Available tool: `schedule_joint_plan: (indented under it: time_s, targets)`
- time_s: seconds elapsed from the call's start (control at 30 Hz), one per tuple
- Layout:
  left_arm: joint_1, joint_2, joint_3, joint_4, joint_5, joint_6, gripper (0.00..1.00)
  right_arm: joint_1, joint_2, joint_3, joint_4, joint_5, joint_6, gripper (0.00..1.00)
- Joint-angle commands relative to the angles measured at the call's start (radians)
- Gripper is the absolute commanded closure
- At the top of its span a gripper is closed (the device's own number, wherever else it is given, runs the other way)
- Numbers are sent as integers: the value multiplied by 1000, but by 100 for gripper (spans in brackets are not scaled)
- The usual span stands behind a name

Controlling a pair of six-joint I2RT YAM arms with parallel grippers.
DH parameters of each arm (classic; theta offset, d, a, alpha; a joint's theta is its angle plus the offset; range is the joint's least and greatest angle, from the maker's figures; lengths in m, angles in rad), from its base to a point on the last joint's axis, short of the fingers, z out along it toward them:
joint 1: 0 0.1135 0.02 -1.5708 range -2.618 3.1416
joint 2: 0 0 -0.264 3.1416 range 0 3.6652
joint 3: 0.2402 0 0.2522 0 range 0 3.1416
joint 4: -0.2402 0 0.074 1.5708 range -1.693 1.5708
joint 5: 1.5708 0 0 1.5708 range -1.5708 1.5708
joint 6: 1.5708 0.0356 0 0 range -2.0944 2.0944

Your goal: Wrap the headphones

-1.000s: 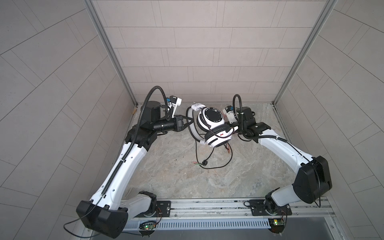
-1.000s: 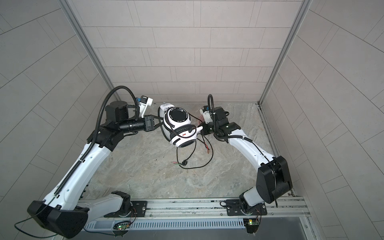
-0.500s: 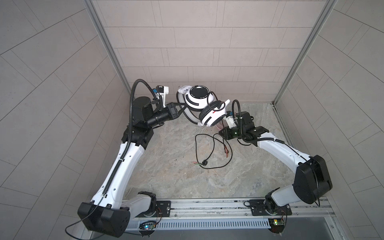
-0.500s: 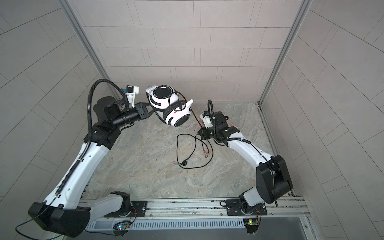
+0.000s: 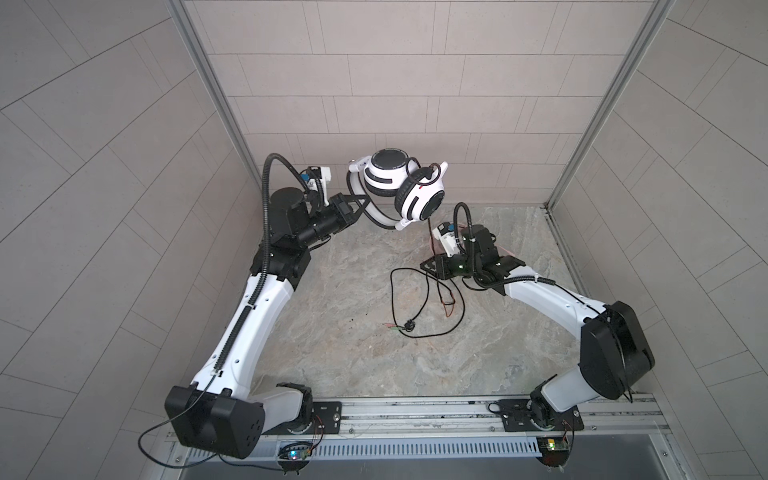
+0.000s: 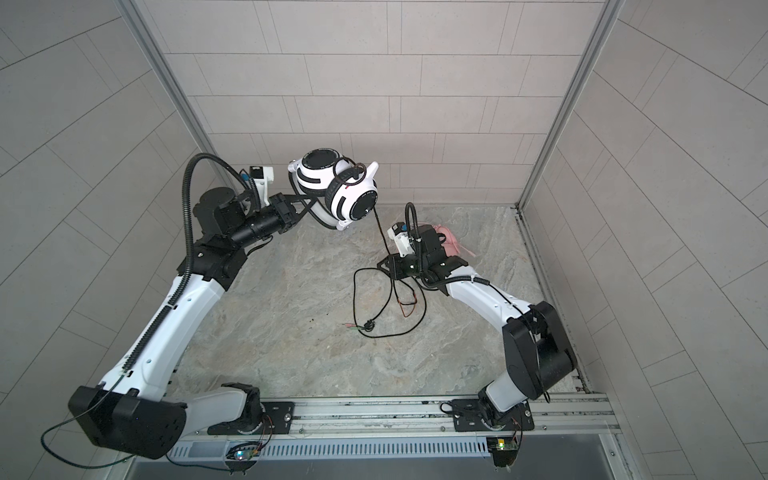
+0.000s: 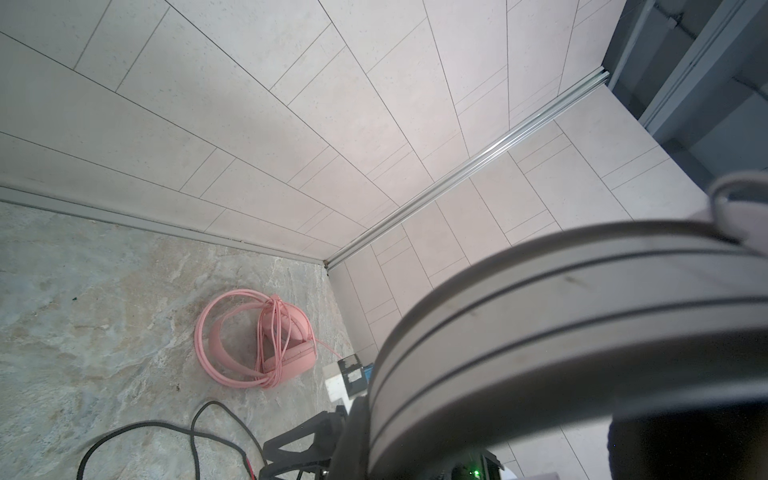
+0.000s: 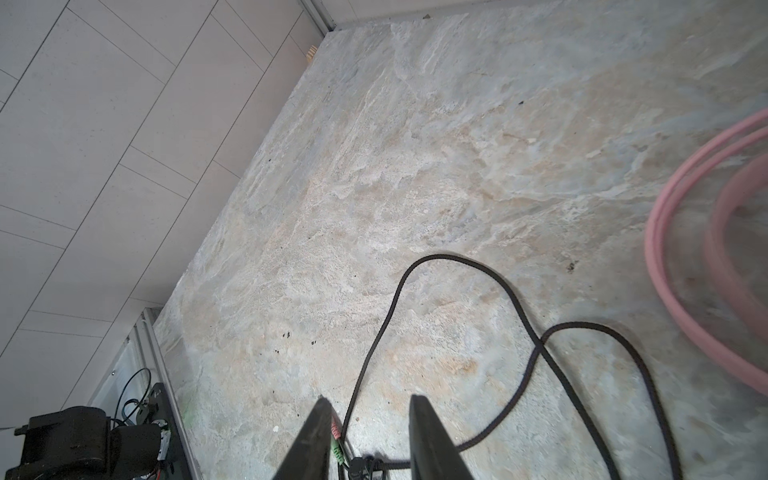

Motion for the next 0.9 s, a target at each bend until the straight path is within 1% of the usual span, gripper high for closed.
schedule_joint_plan:
  time_s: [0.0,0.17,0.27,0.37,0.4,0.43,0.47,0.5,0.53,0.6,0.7,0.8,0.87]
  targets:
    - [13,-20,72,42,-18,-42,100,19,30,-17,46,-28,31,66]
    - [79,-25,103,33,-75,-98,100,28,29,-84,74,-22,44,64]
    - [122,-23,113,47,-135,-146,100,41,20,-117,92,-21,52,64]
    - [145,-13,116,48,-209,-176,100,59,4,-148,103,-5,54,64]
    - [150,-9,115,44,-235,-187,100,66,-4,-158,106,5,54,65]
    - [155,-4,114,39,-258,-196,100,73,-11,-164,102,10,50,69]
    - [156,0,113,31,-284,-198,100,79,-17,-165,93,18,44,76]
    - [155,2,113,11,-327,-196,100,90,-27,-163,69,33,34,85]
    - [155,2,113,-32,-386,-190,100,103,-39,-153,30,56,17,90]
    - [155,0,106,-94,-511,-165,100,138,-69,-134,-48,112,-32,95]
    - [153,-18,79,-161,-697,-100,100,193,-111,-102,-189,203,-114,97]
    - [150,-57,10,-164,-878,-62,100,246,-142,-68,-318,302,-194,97]
    - [134,-72,-28,-150,-981,-29,100,279,-155,-16,-426,350,-215,97]
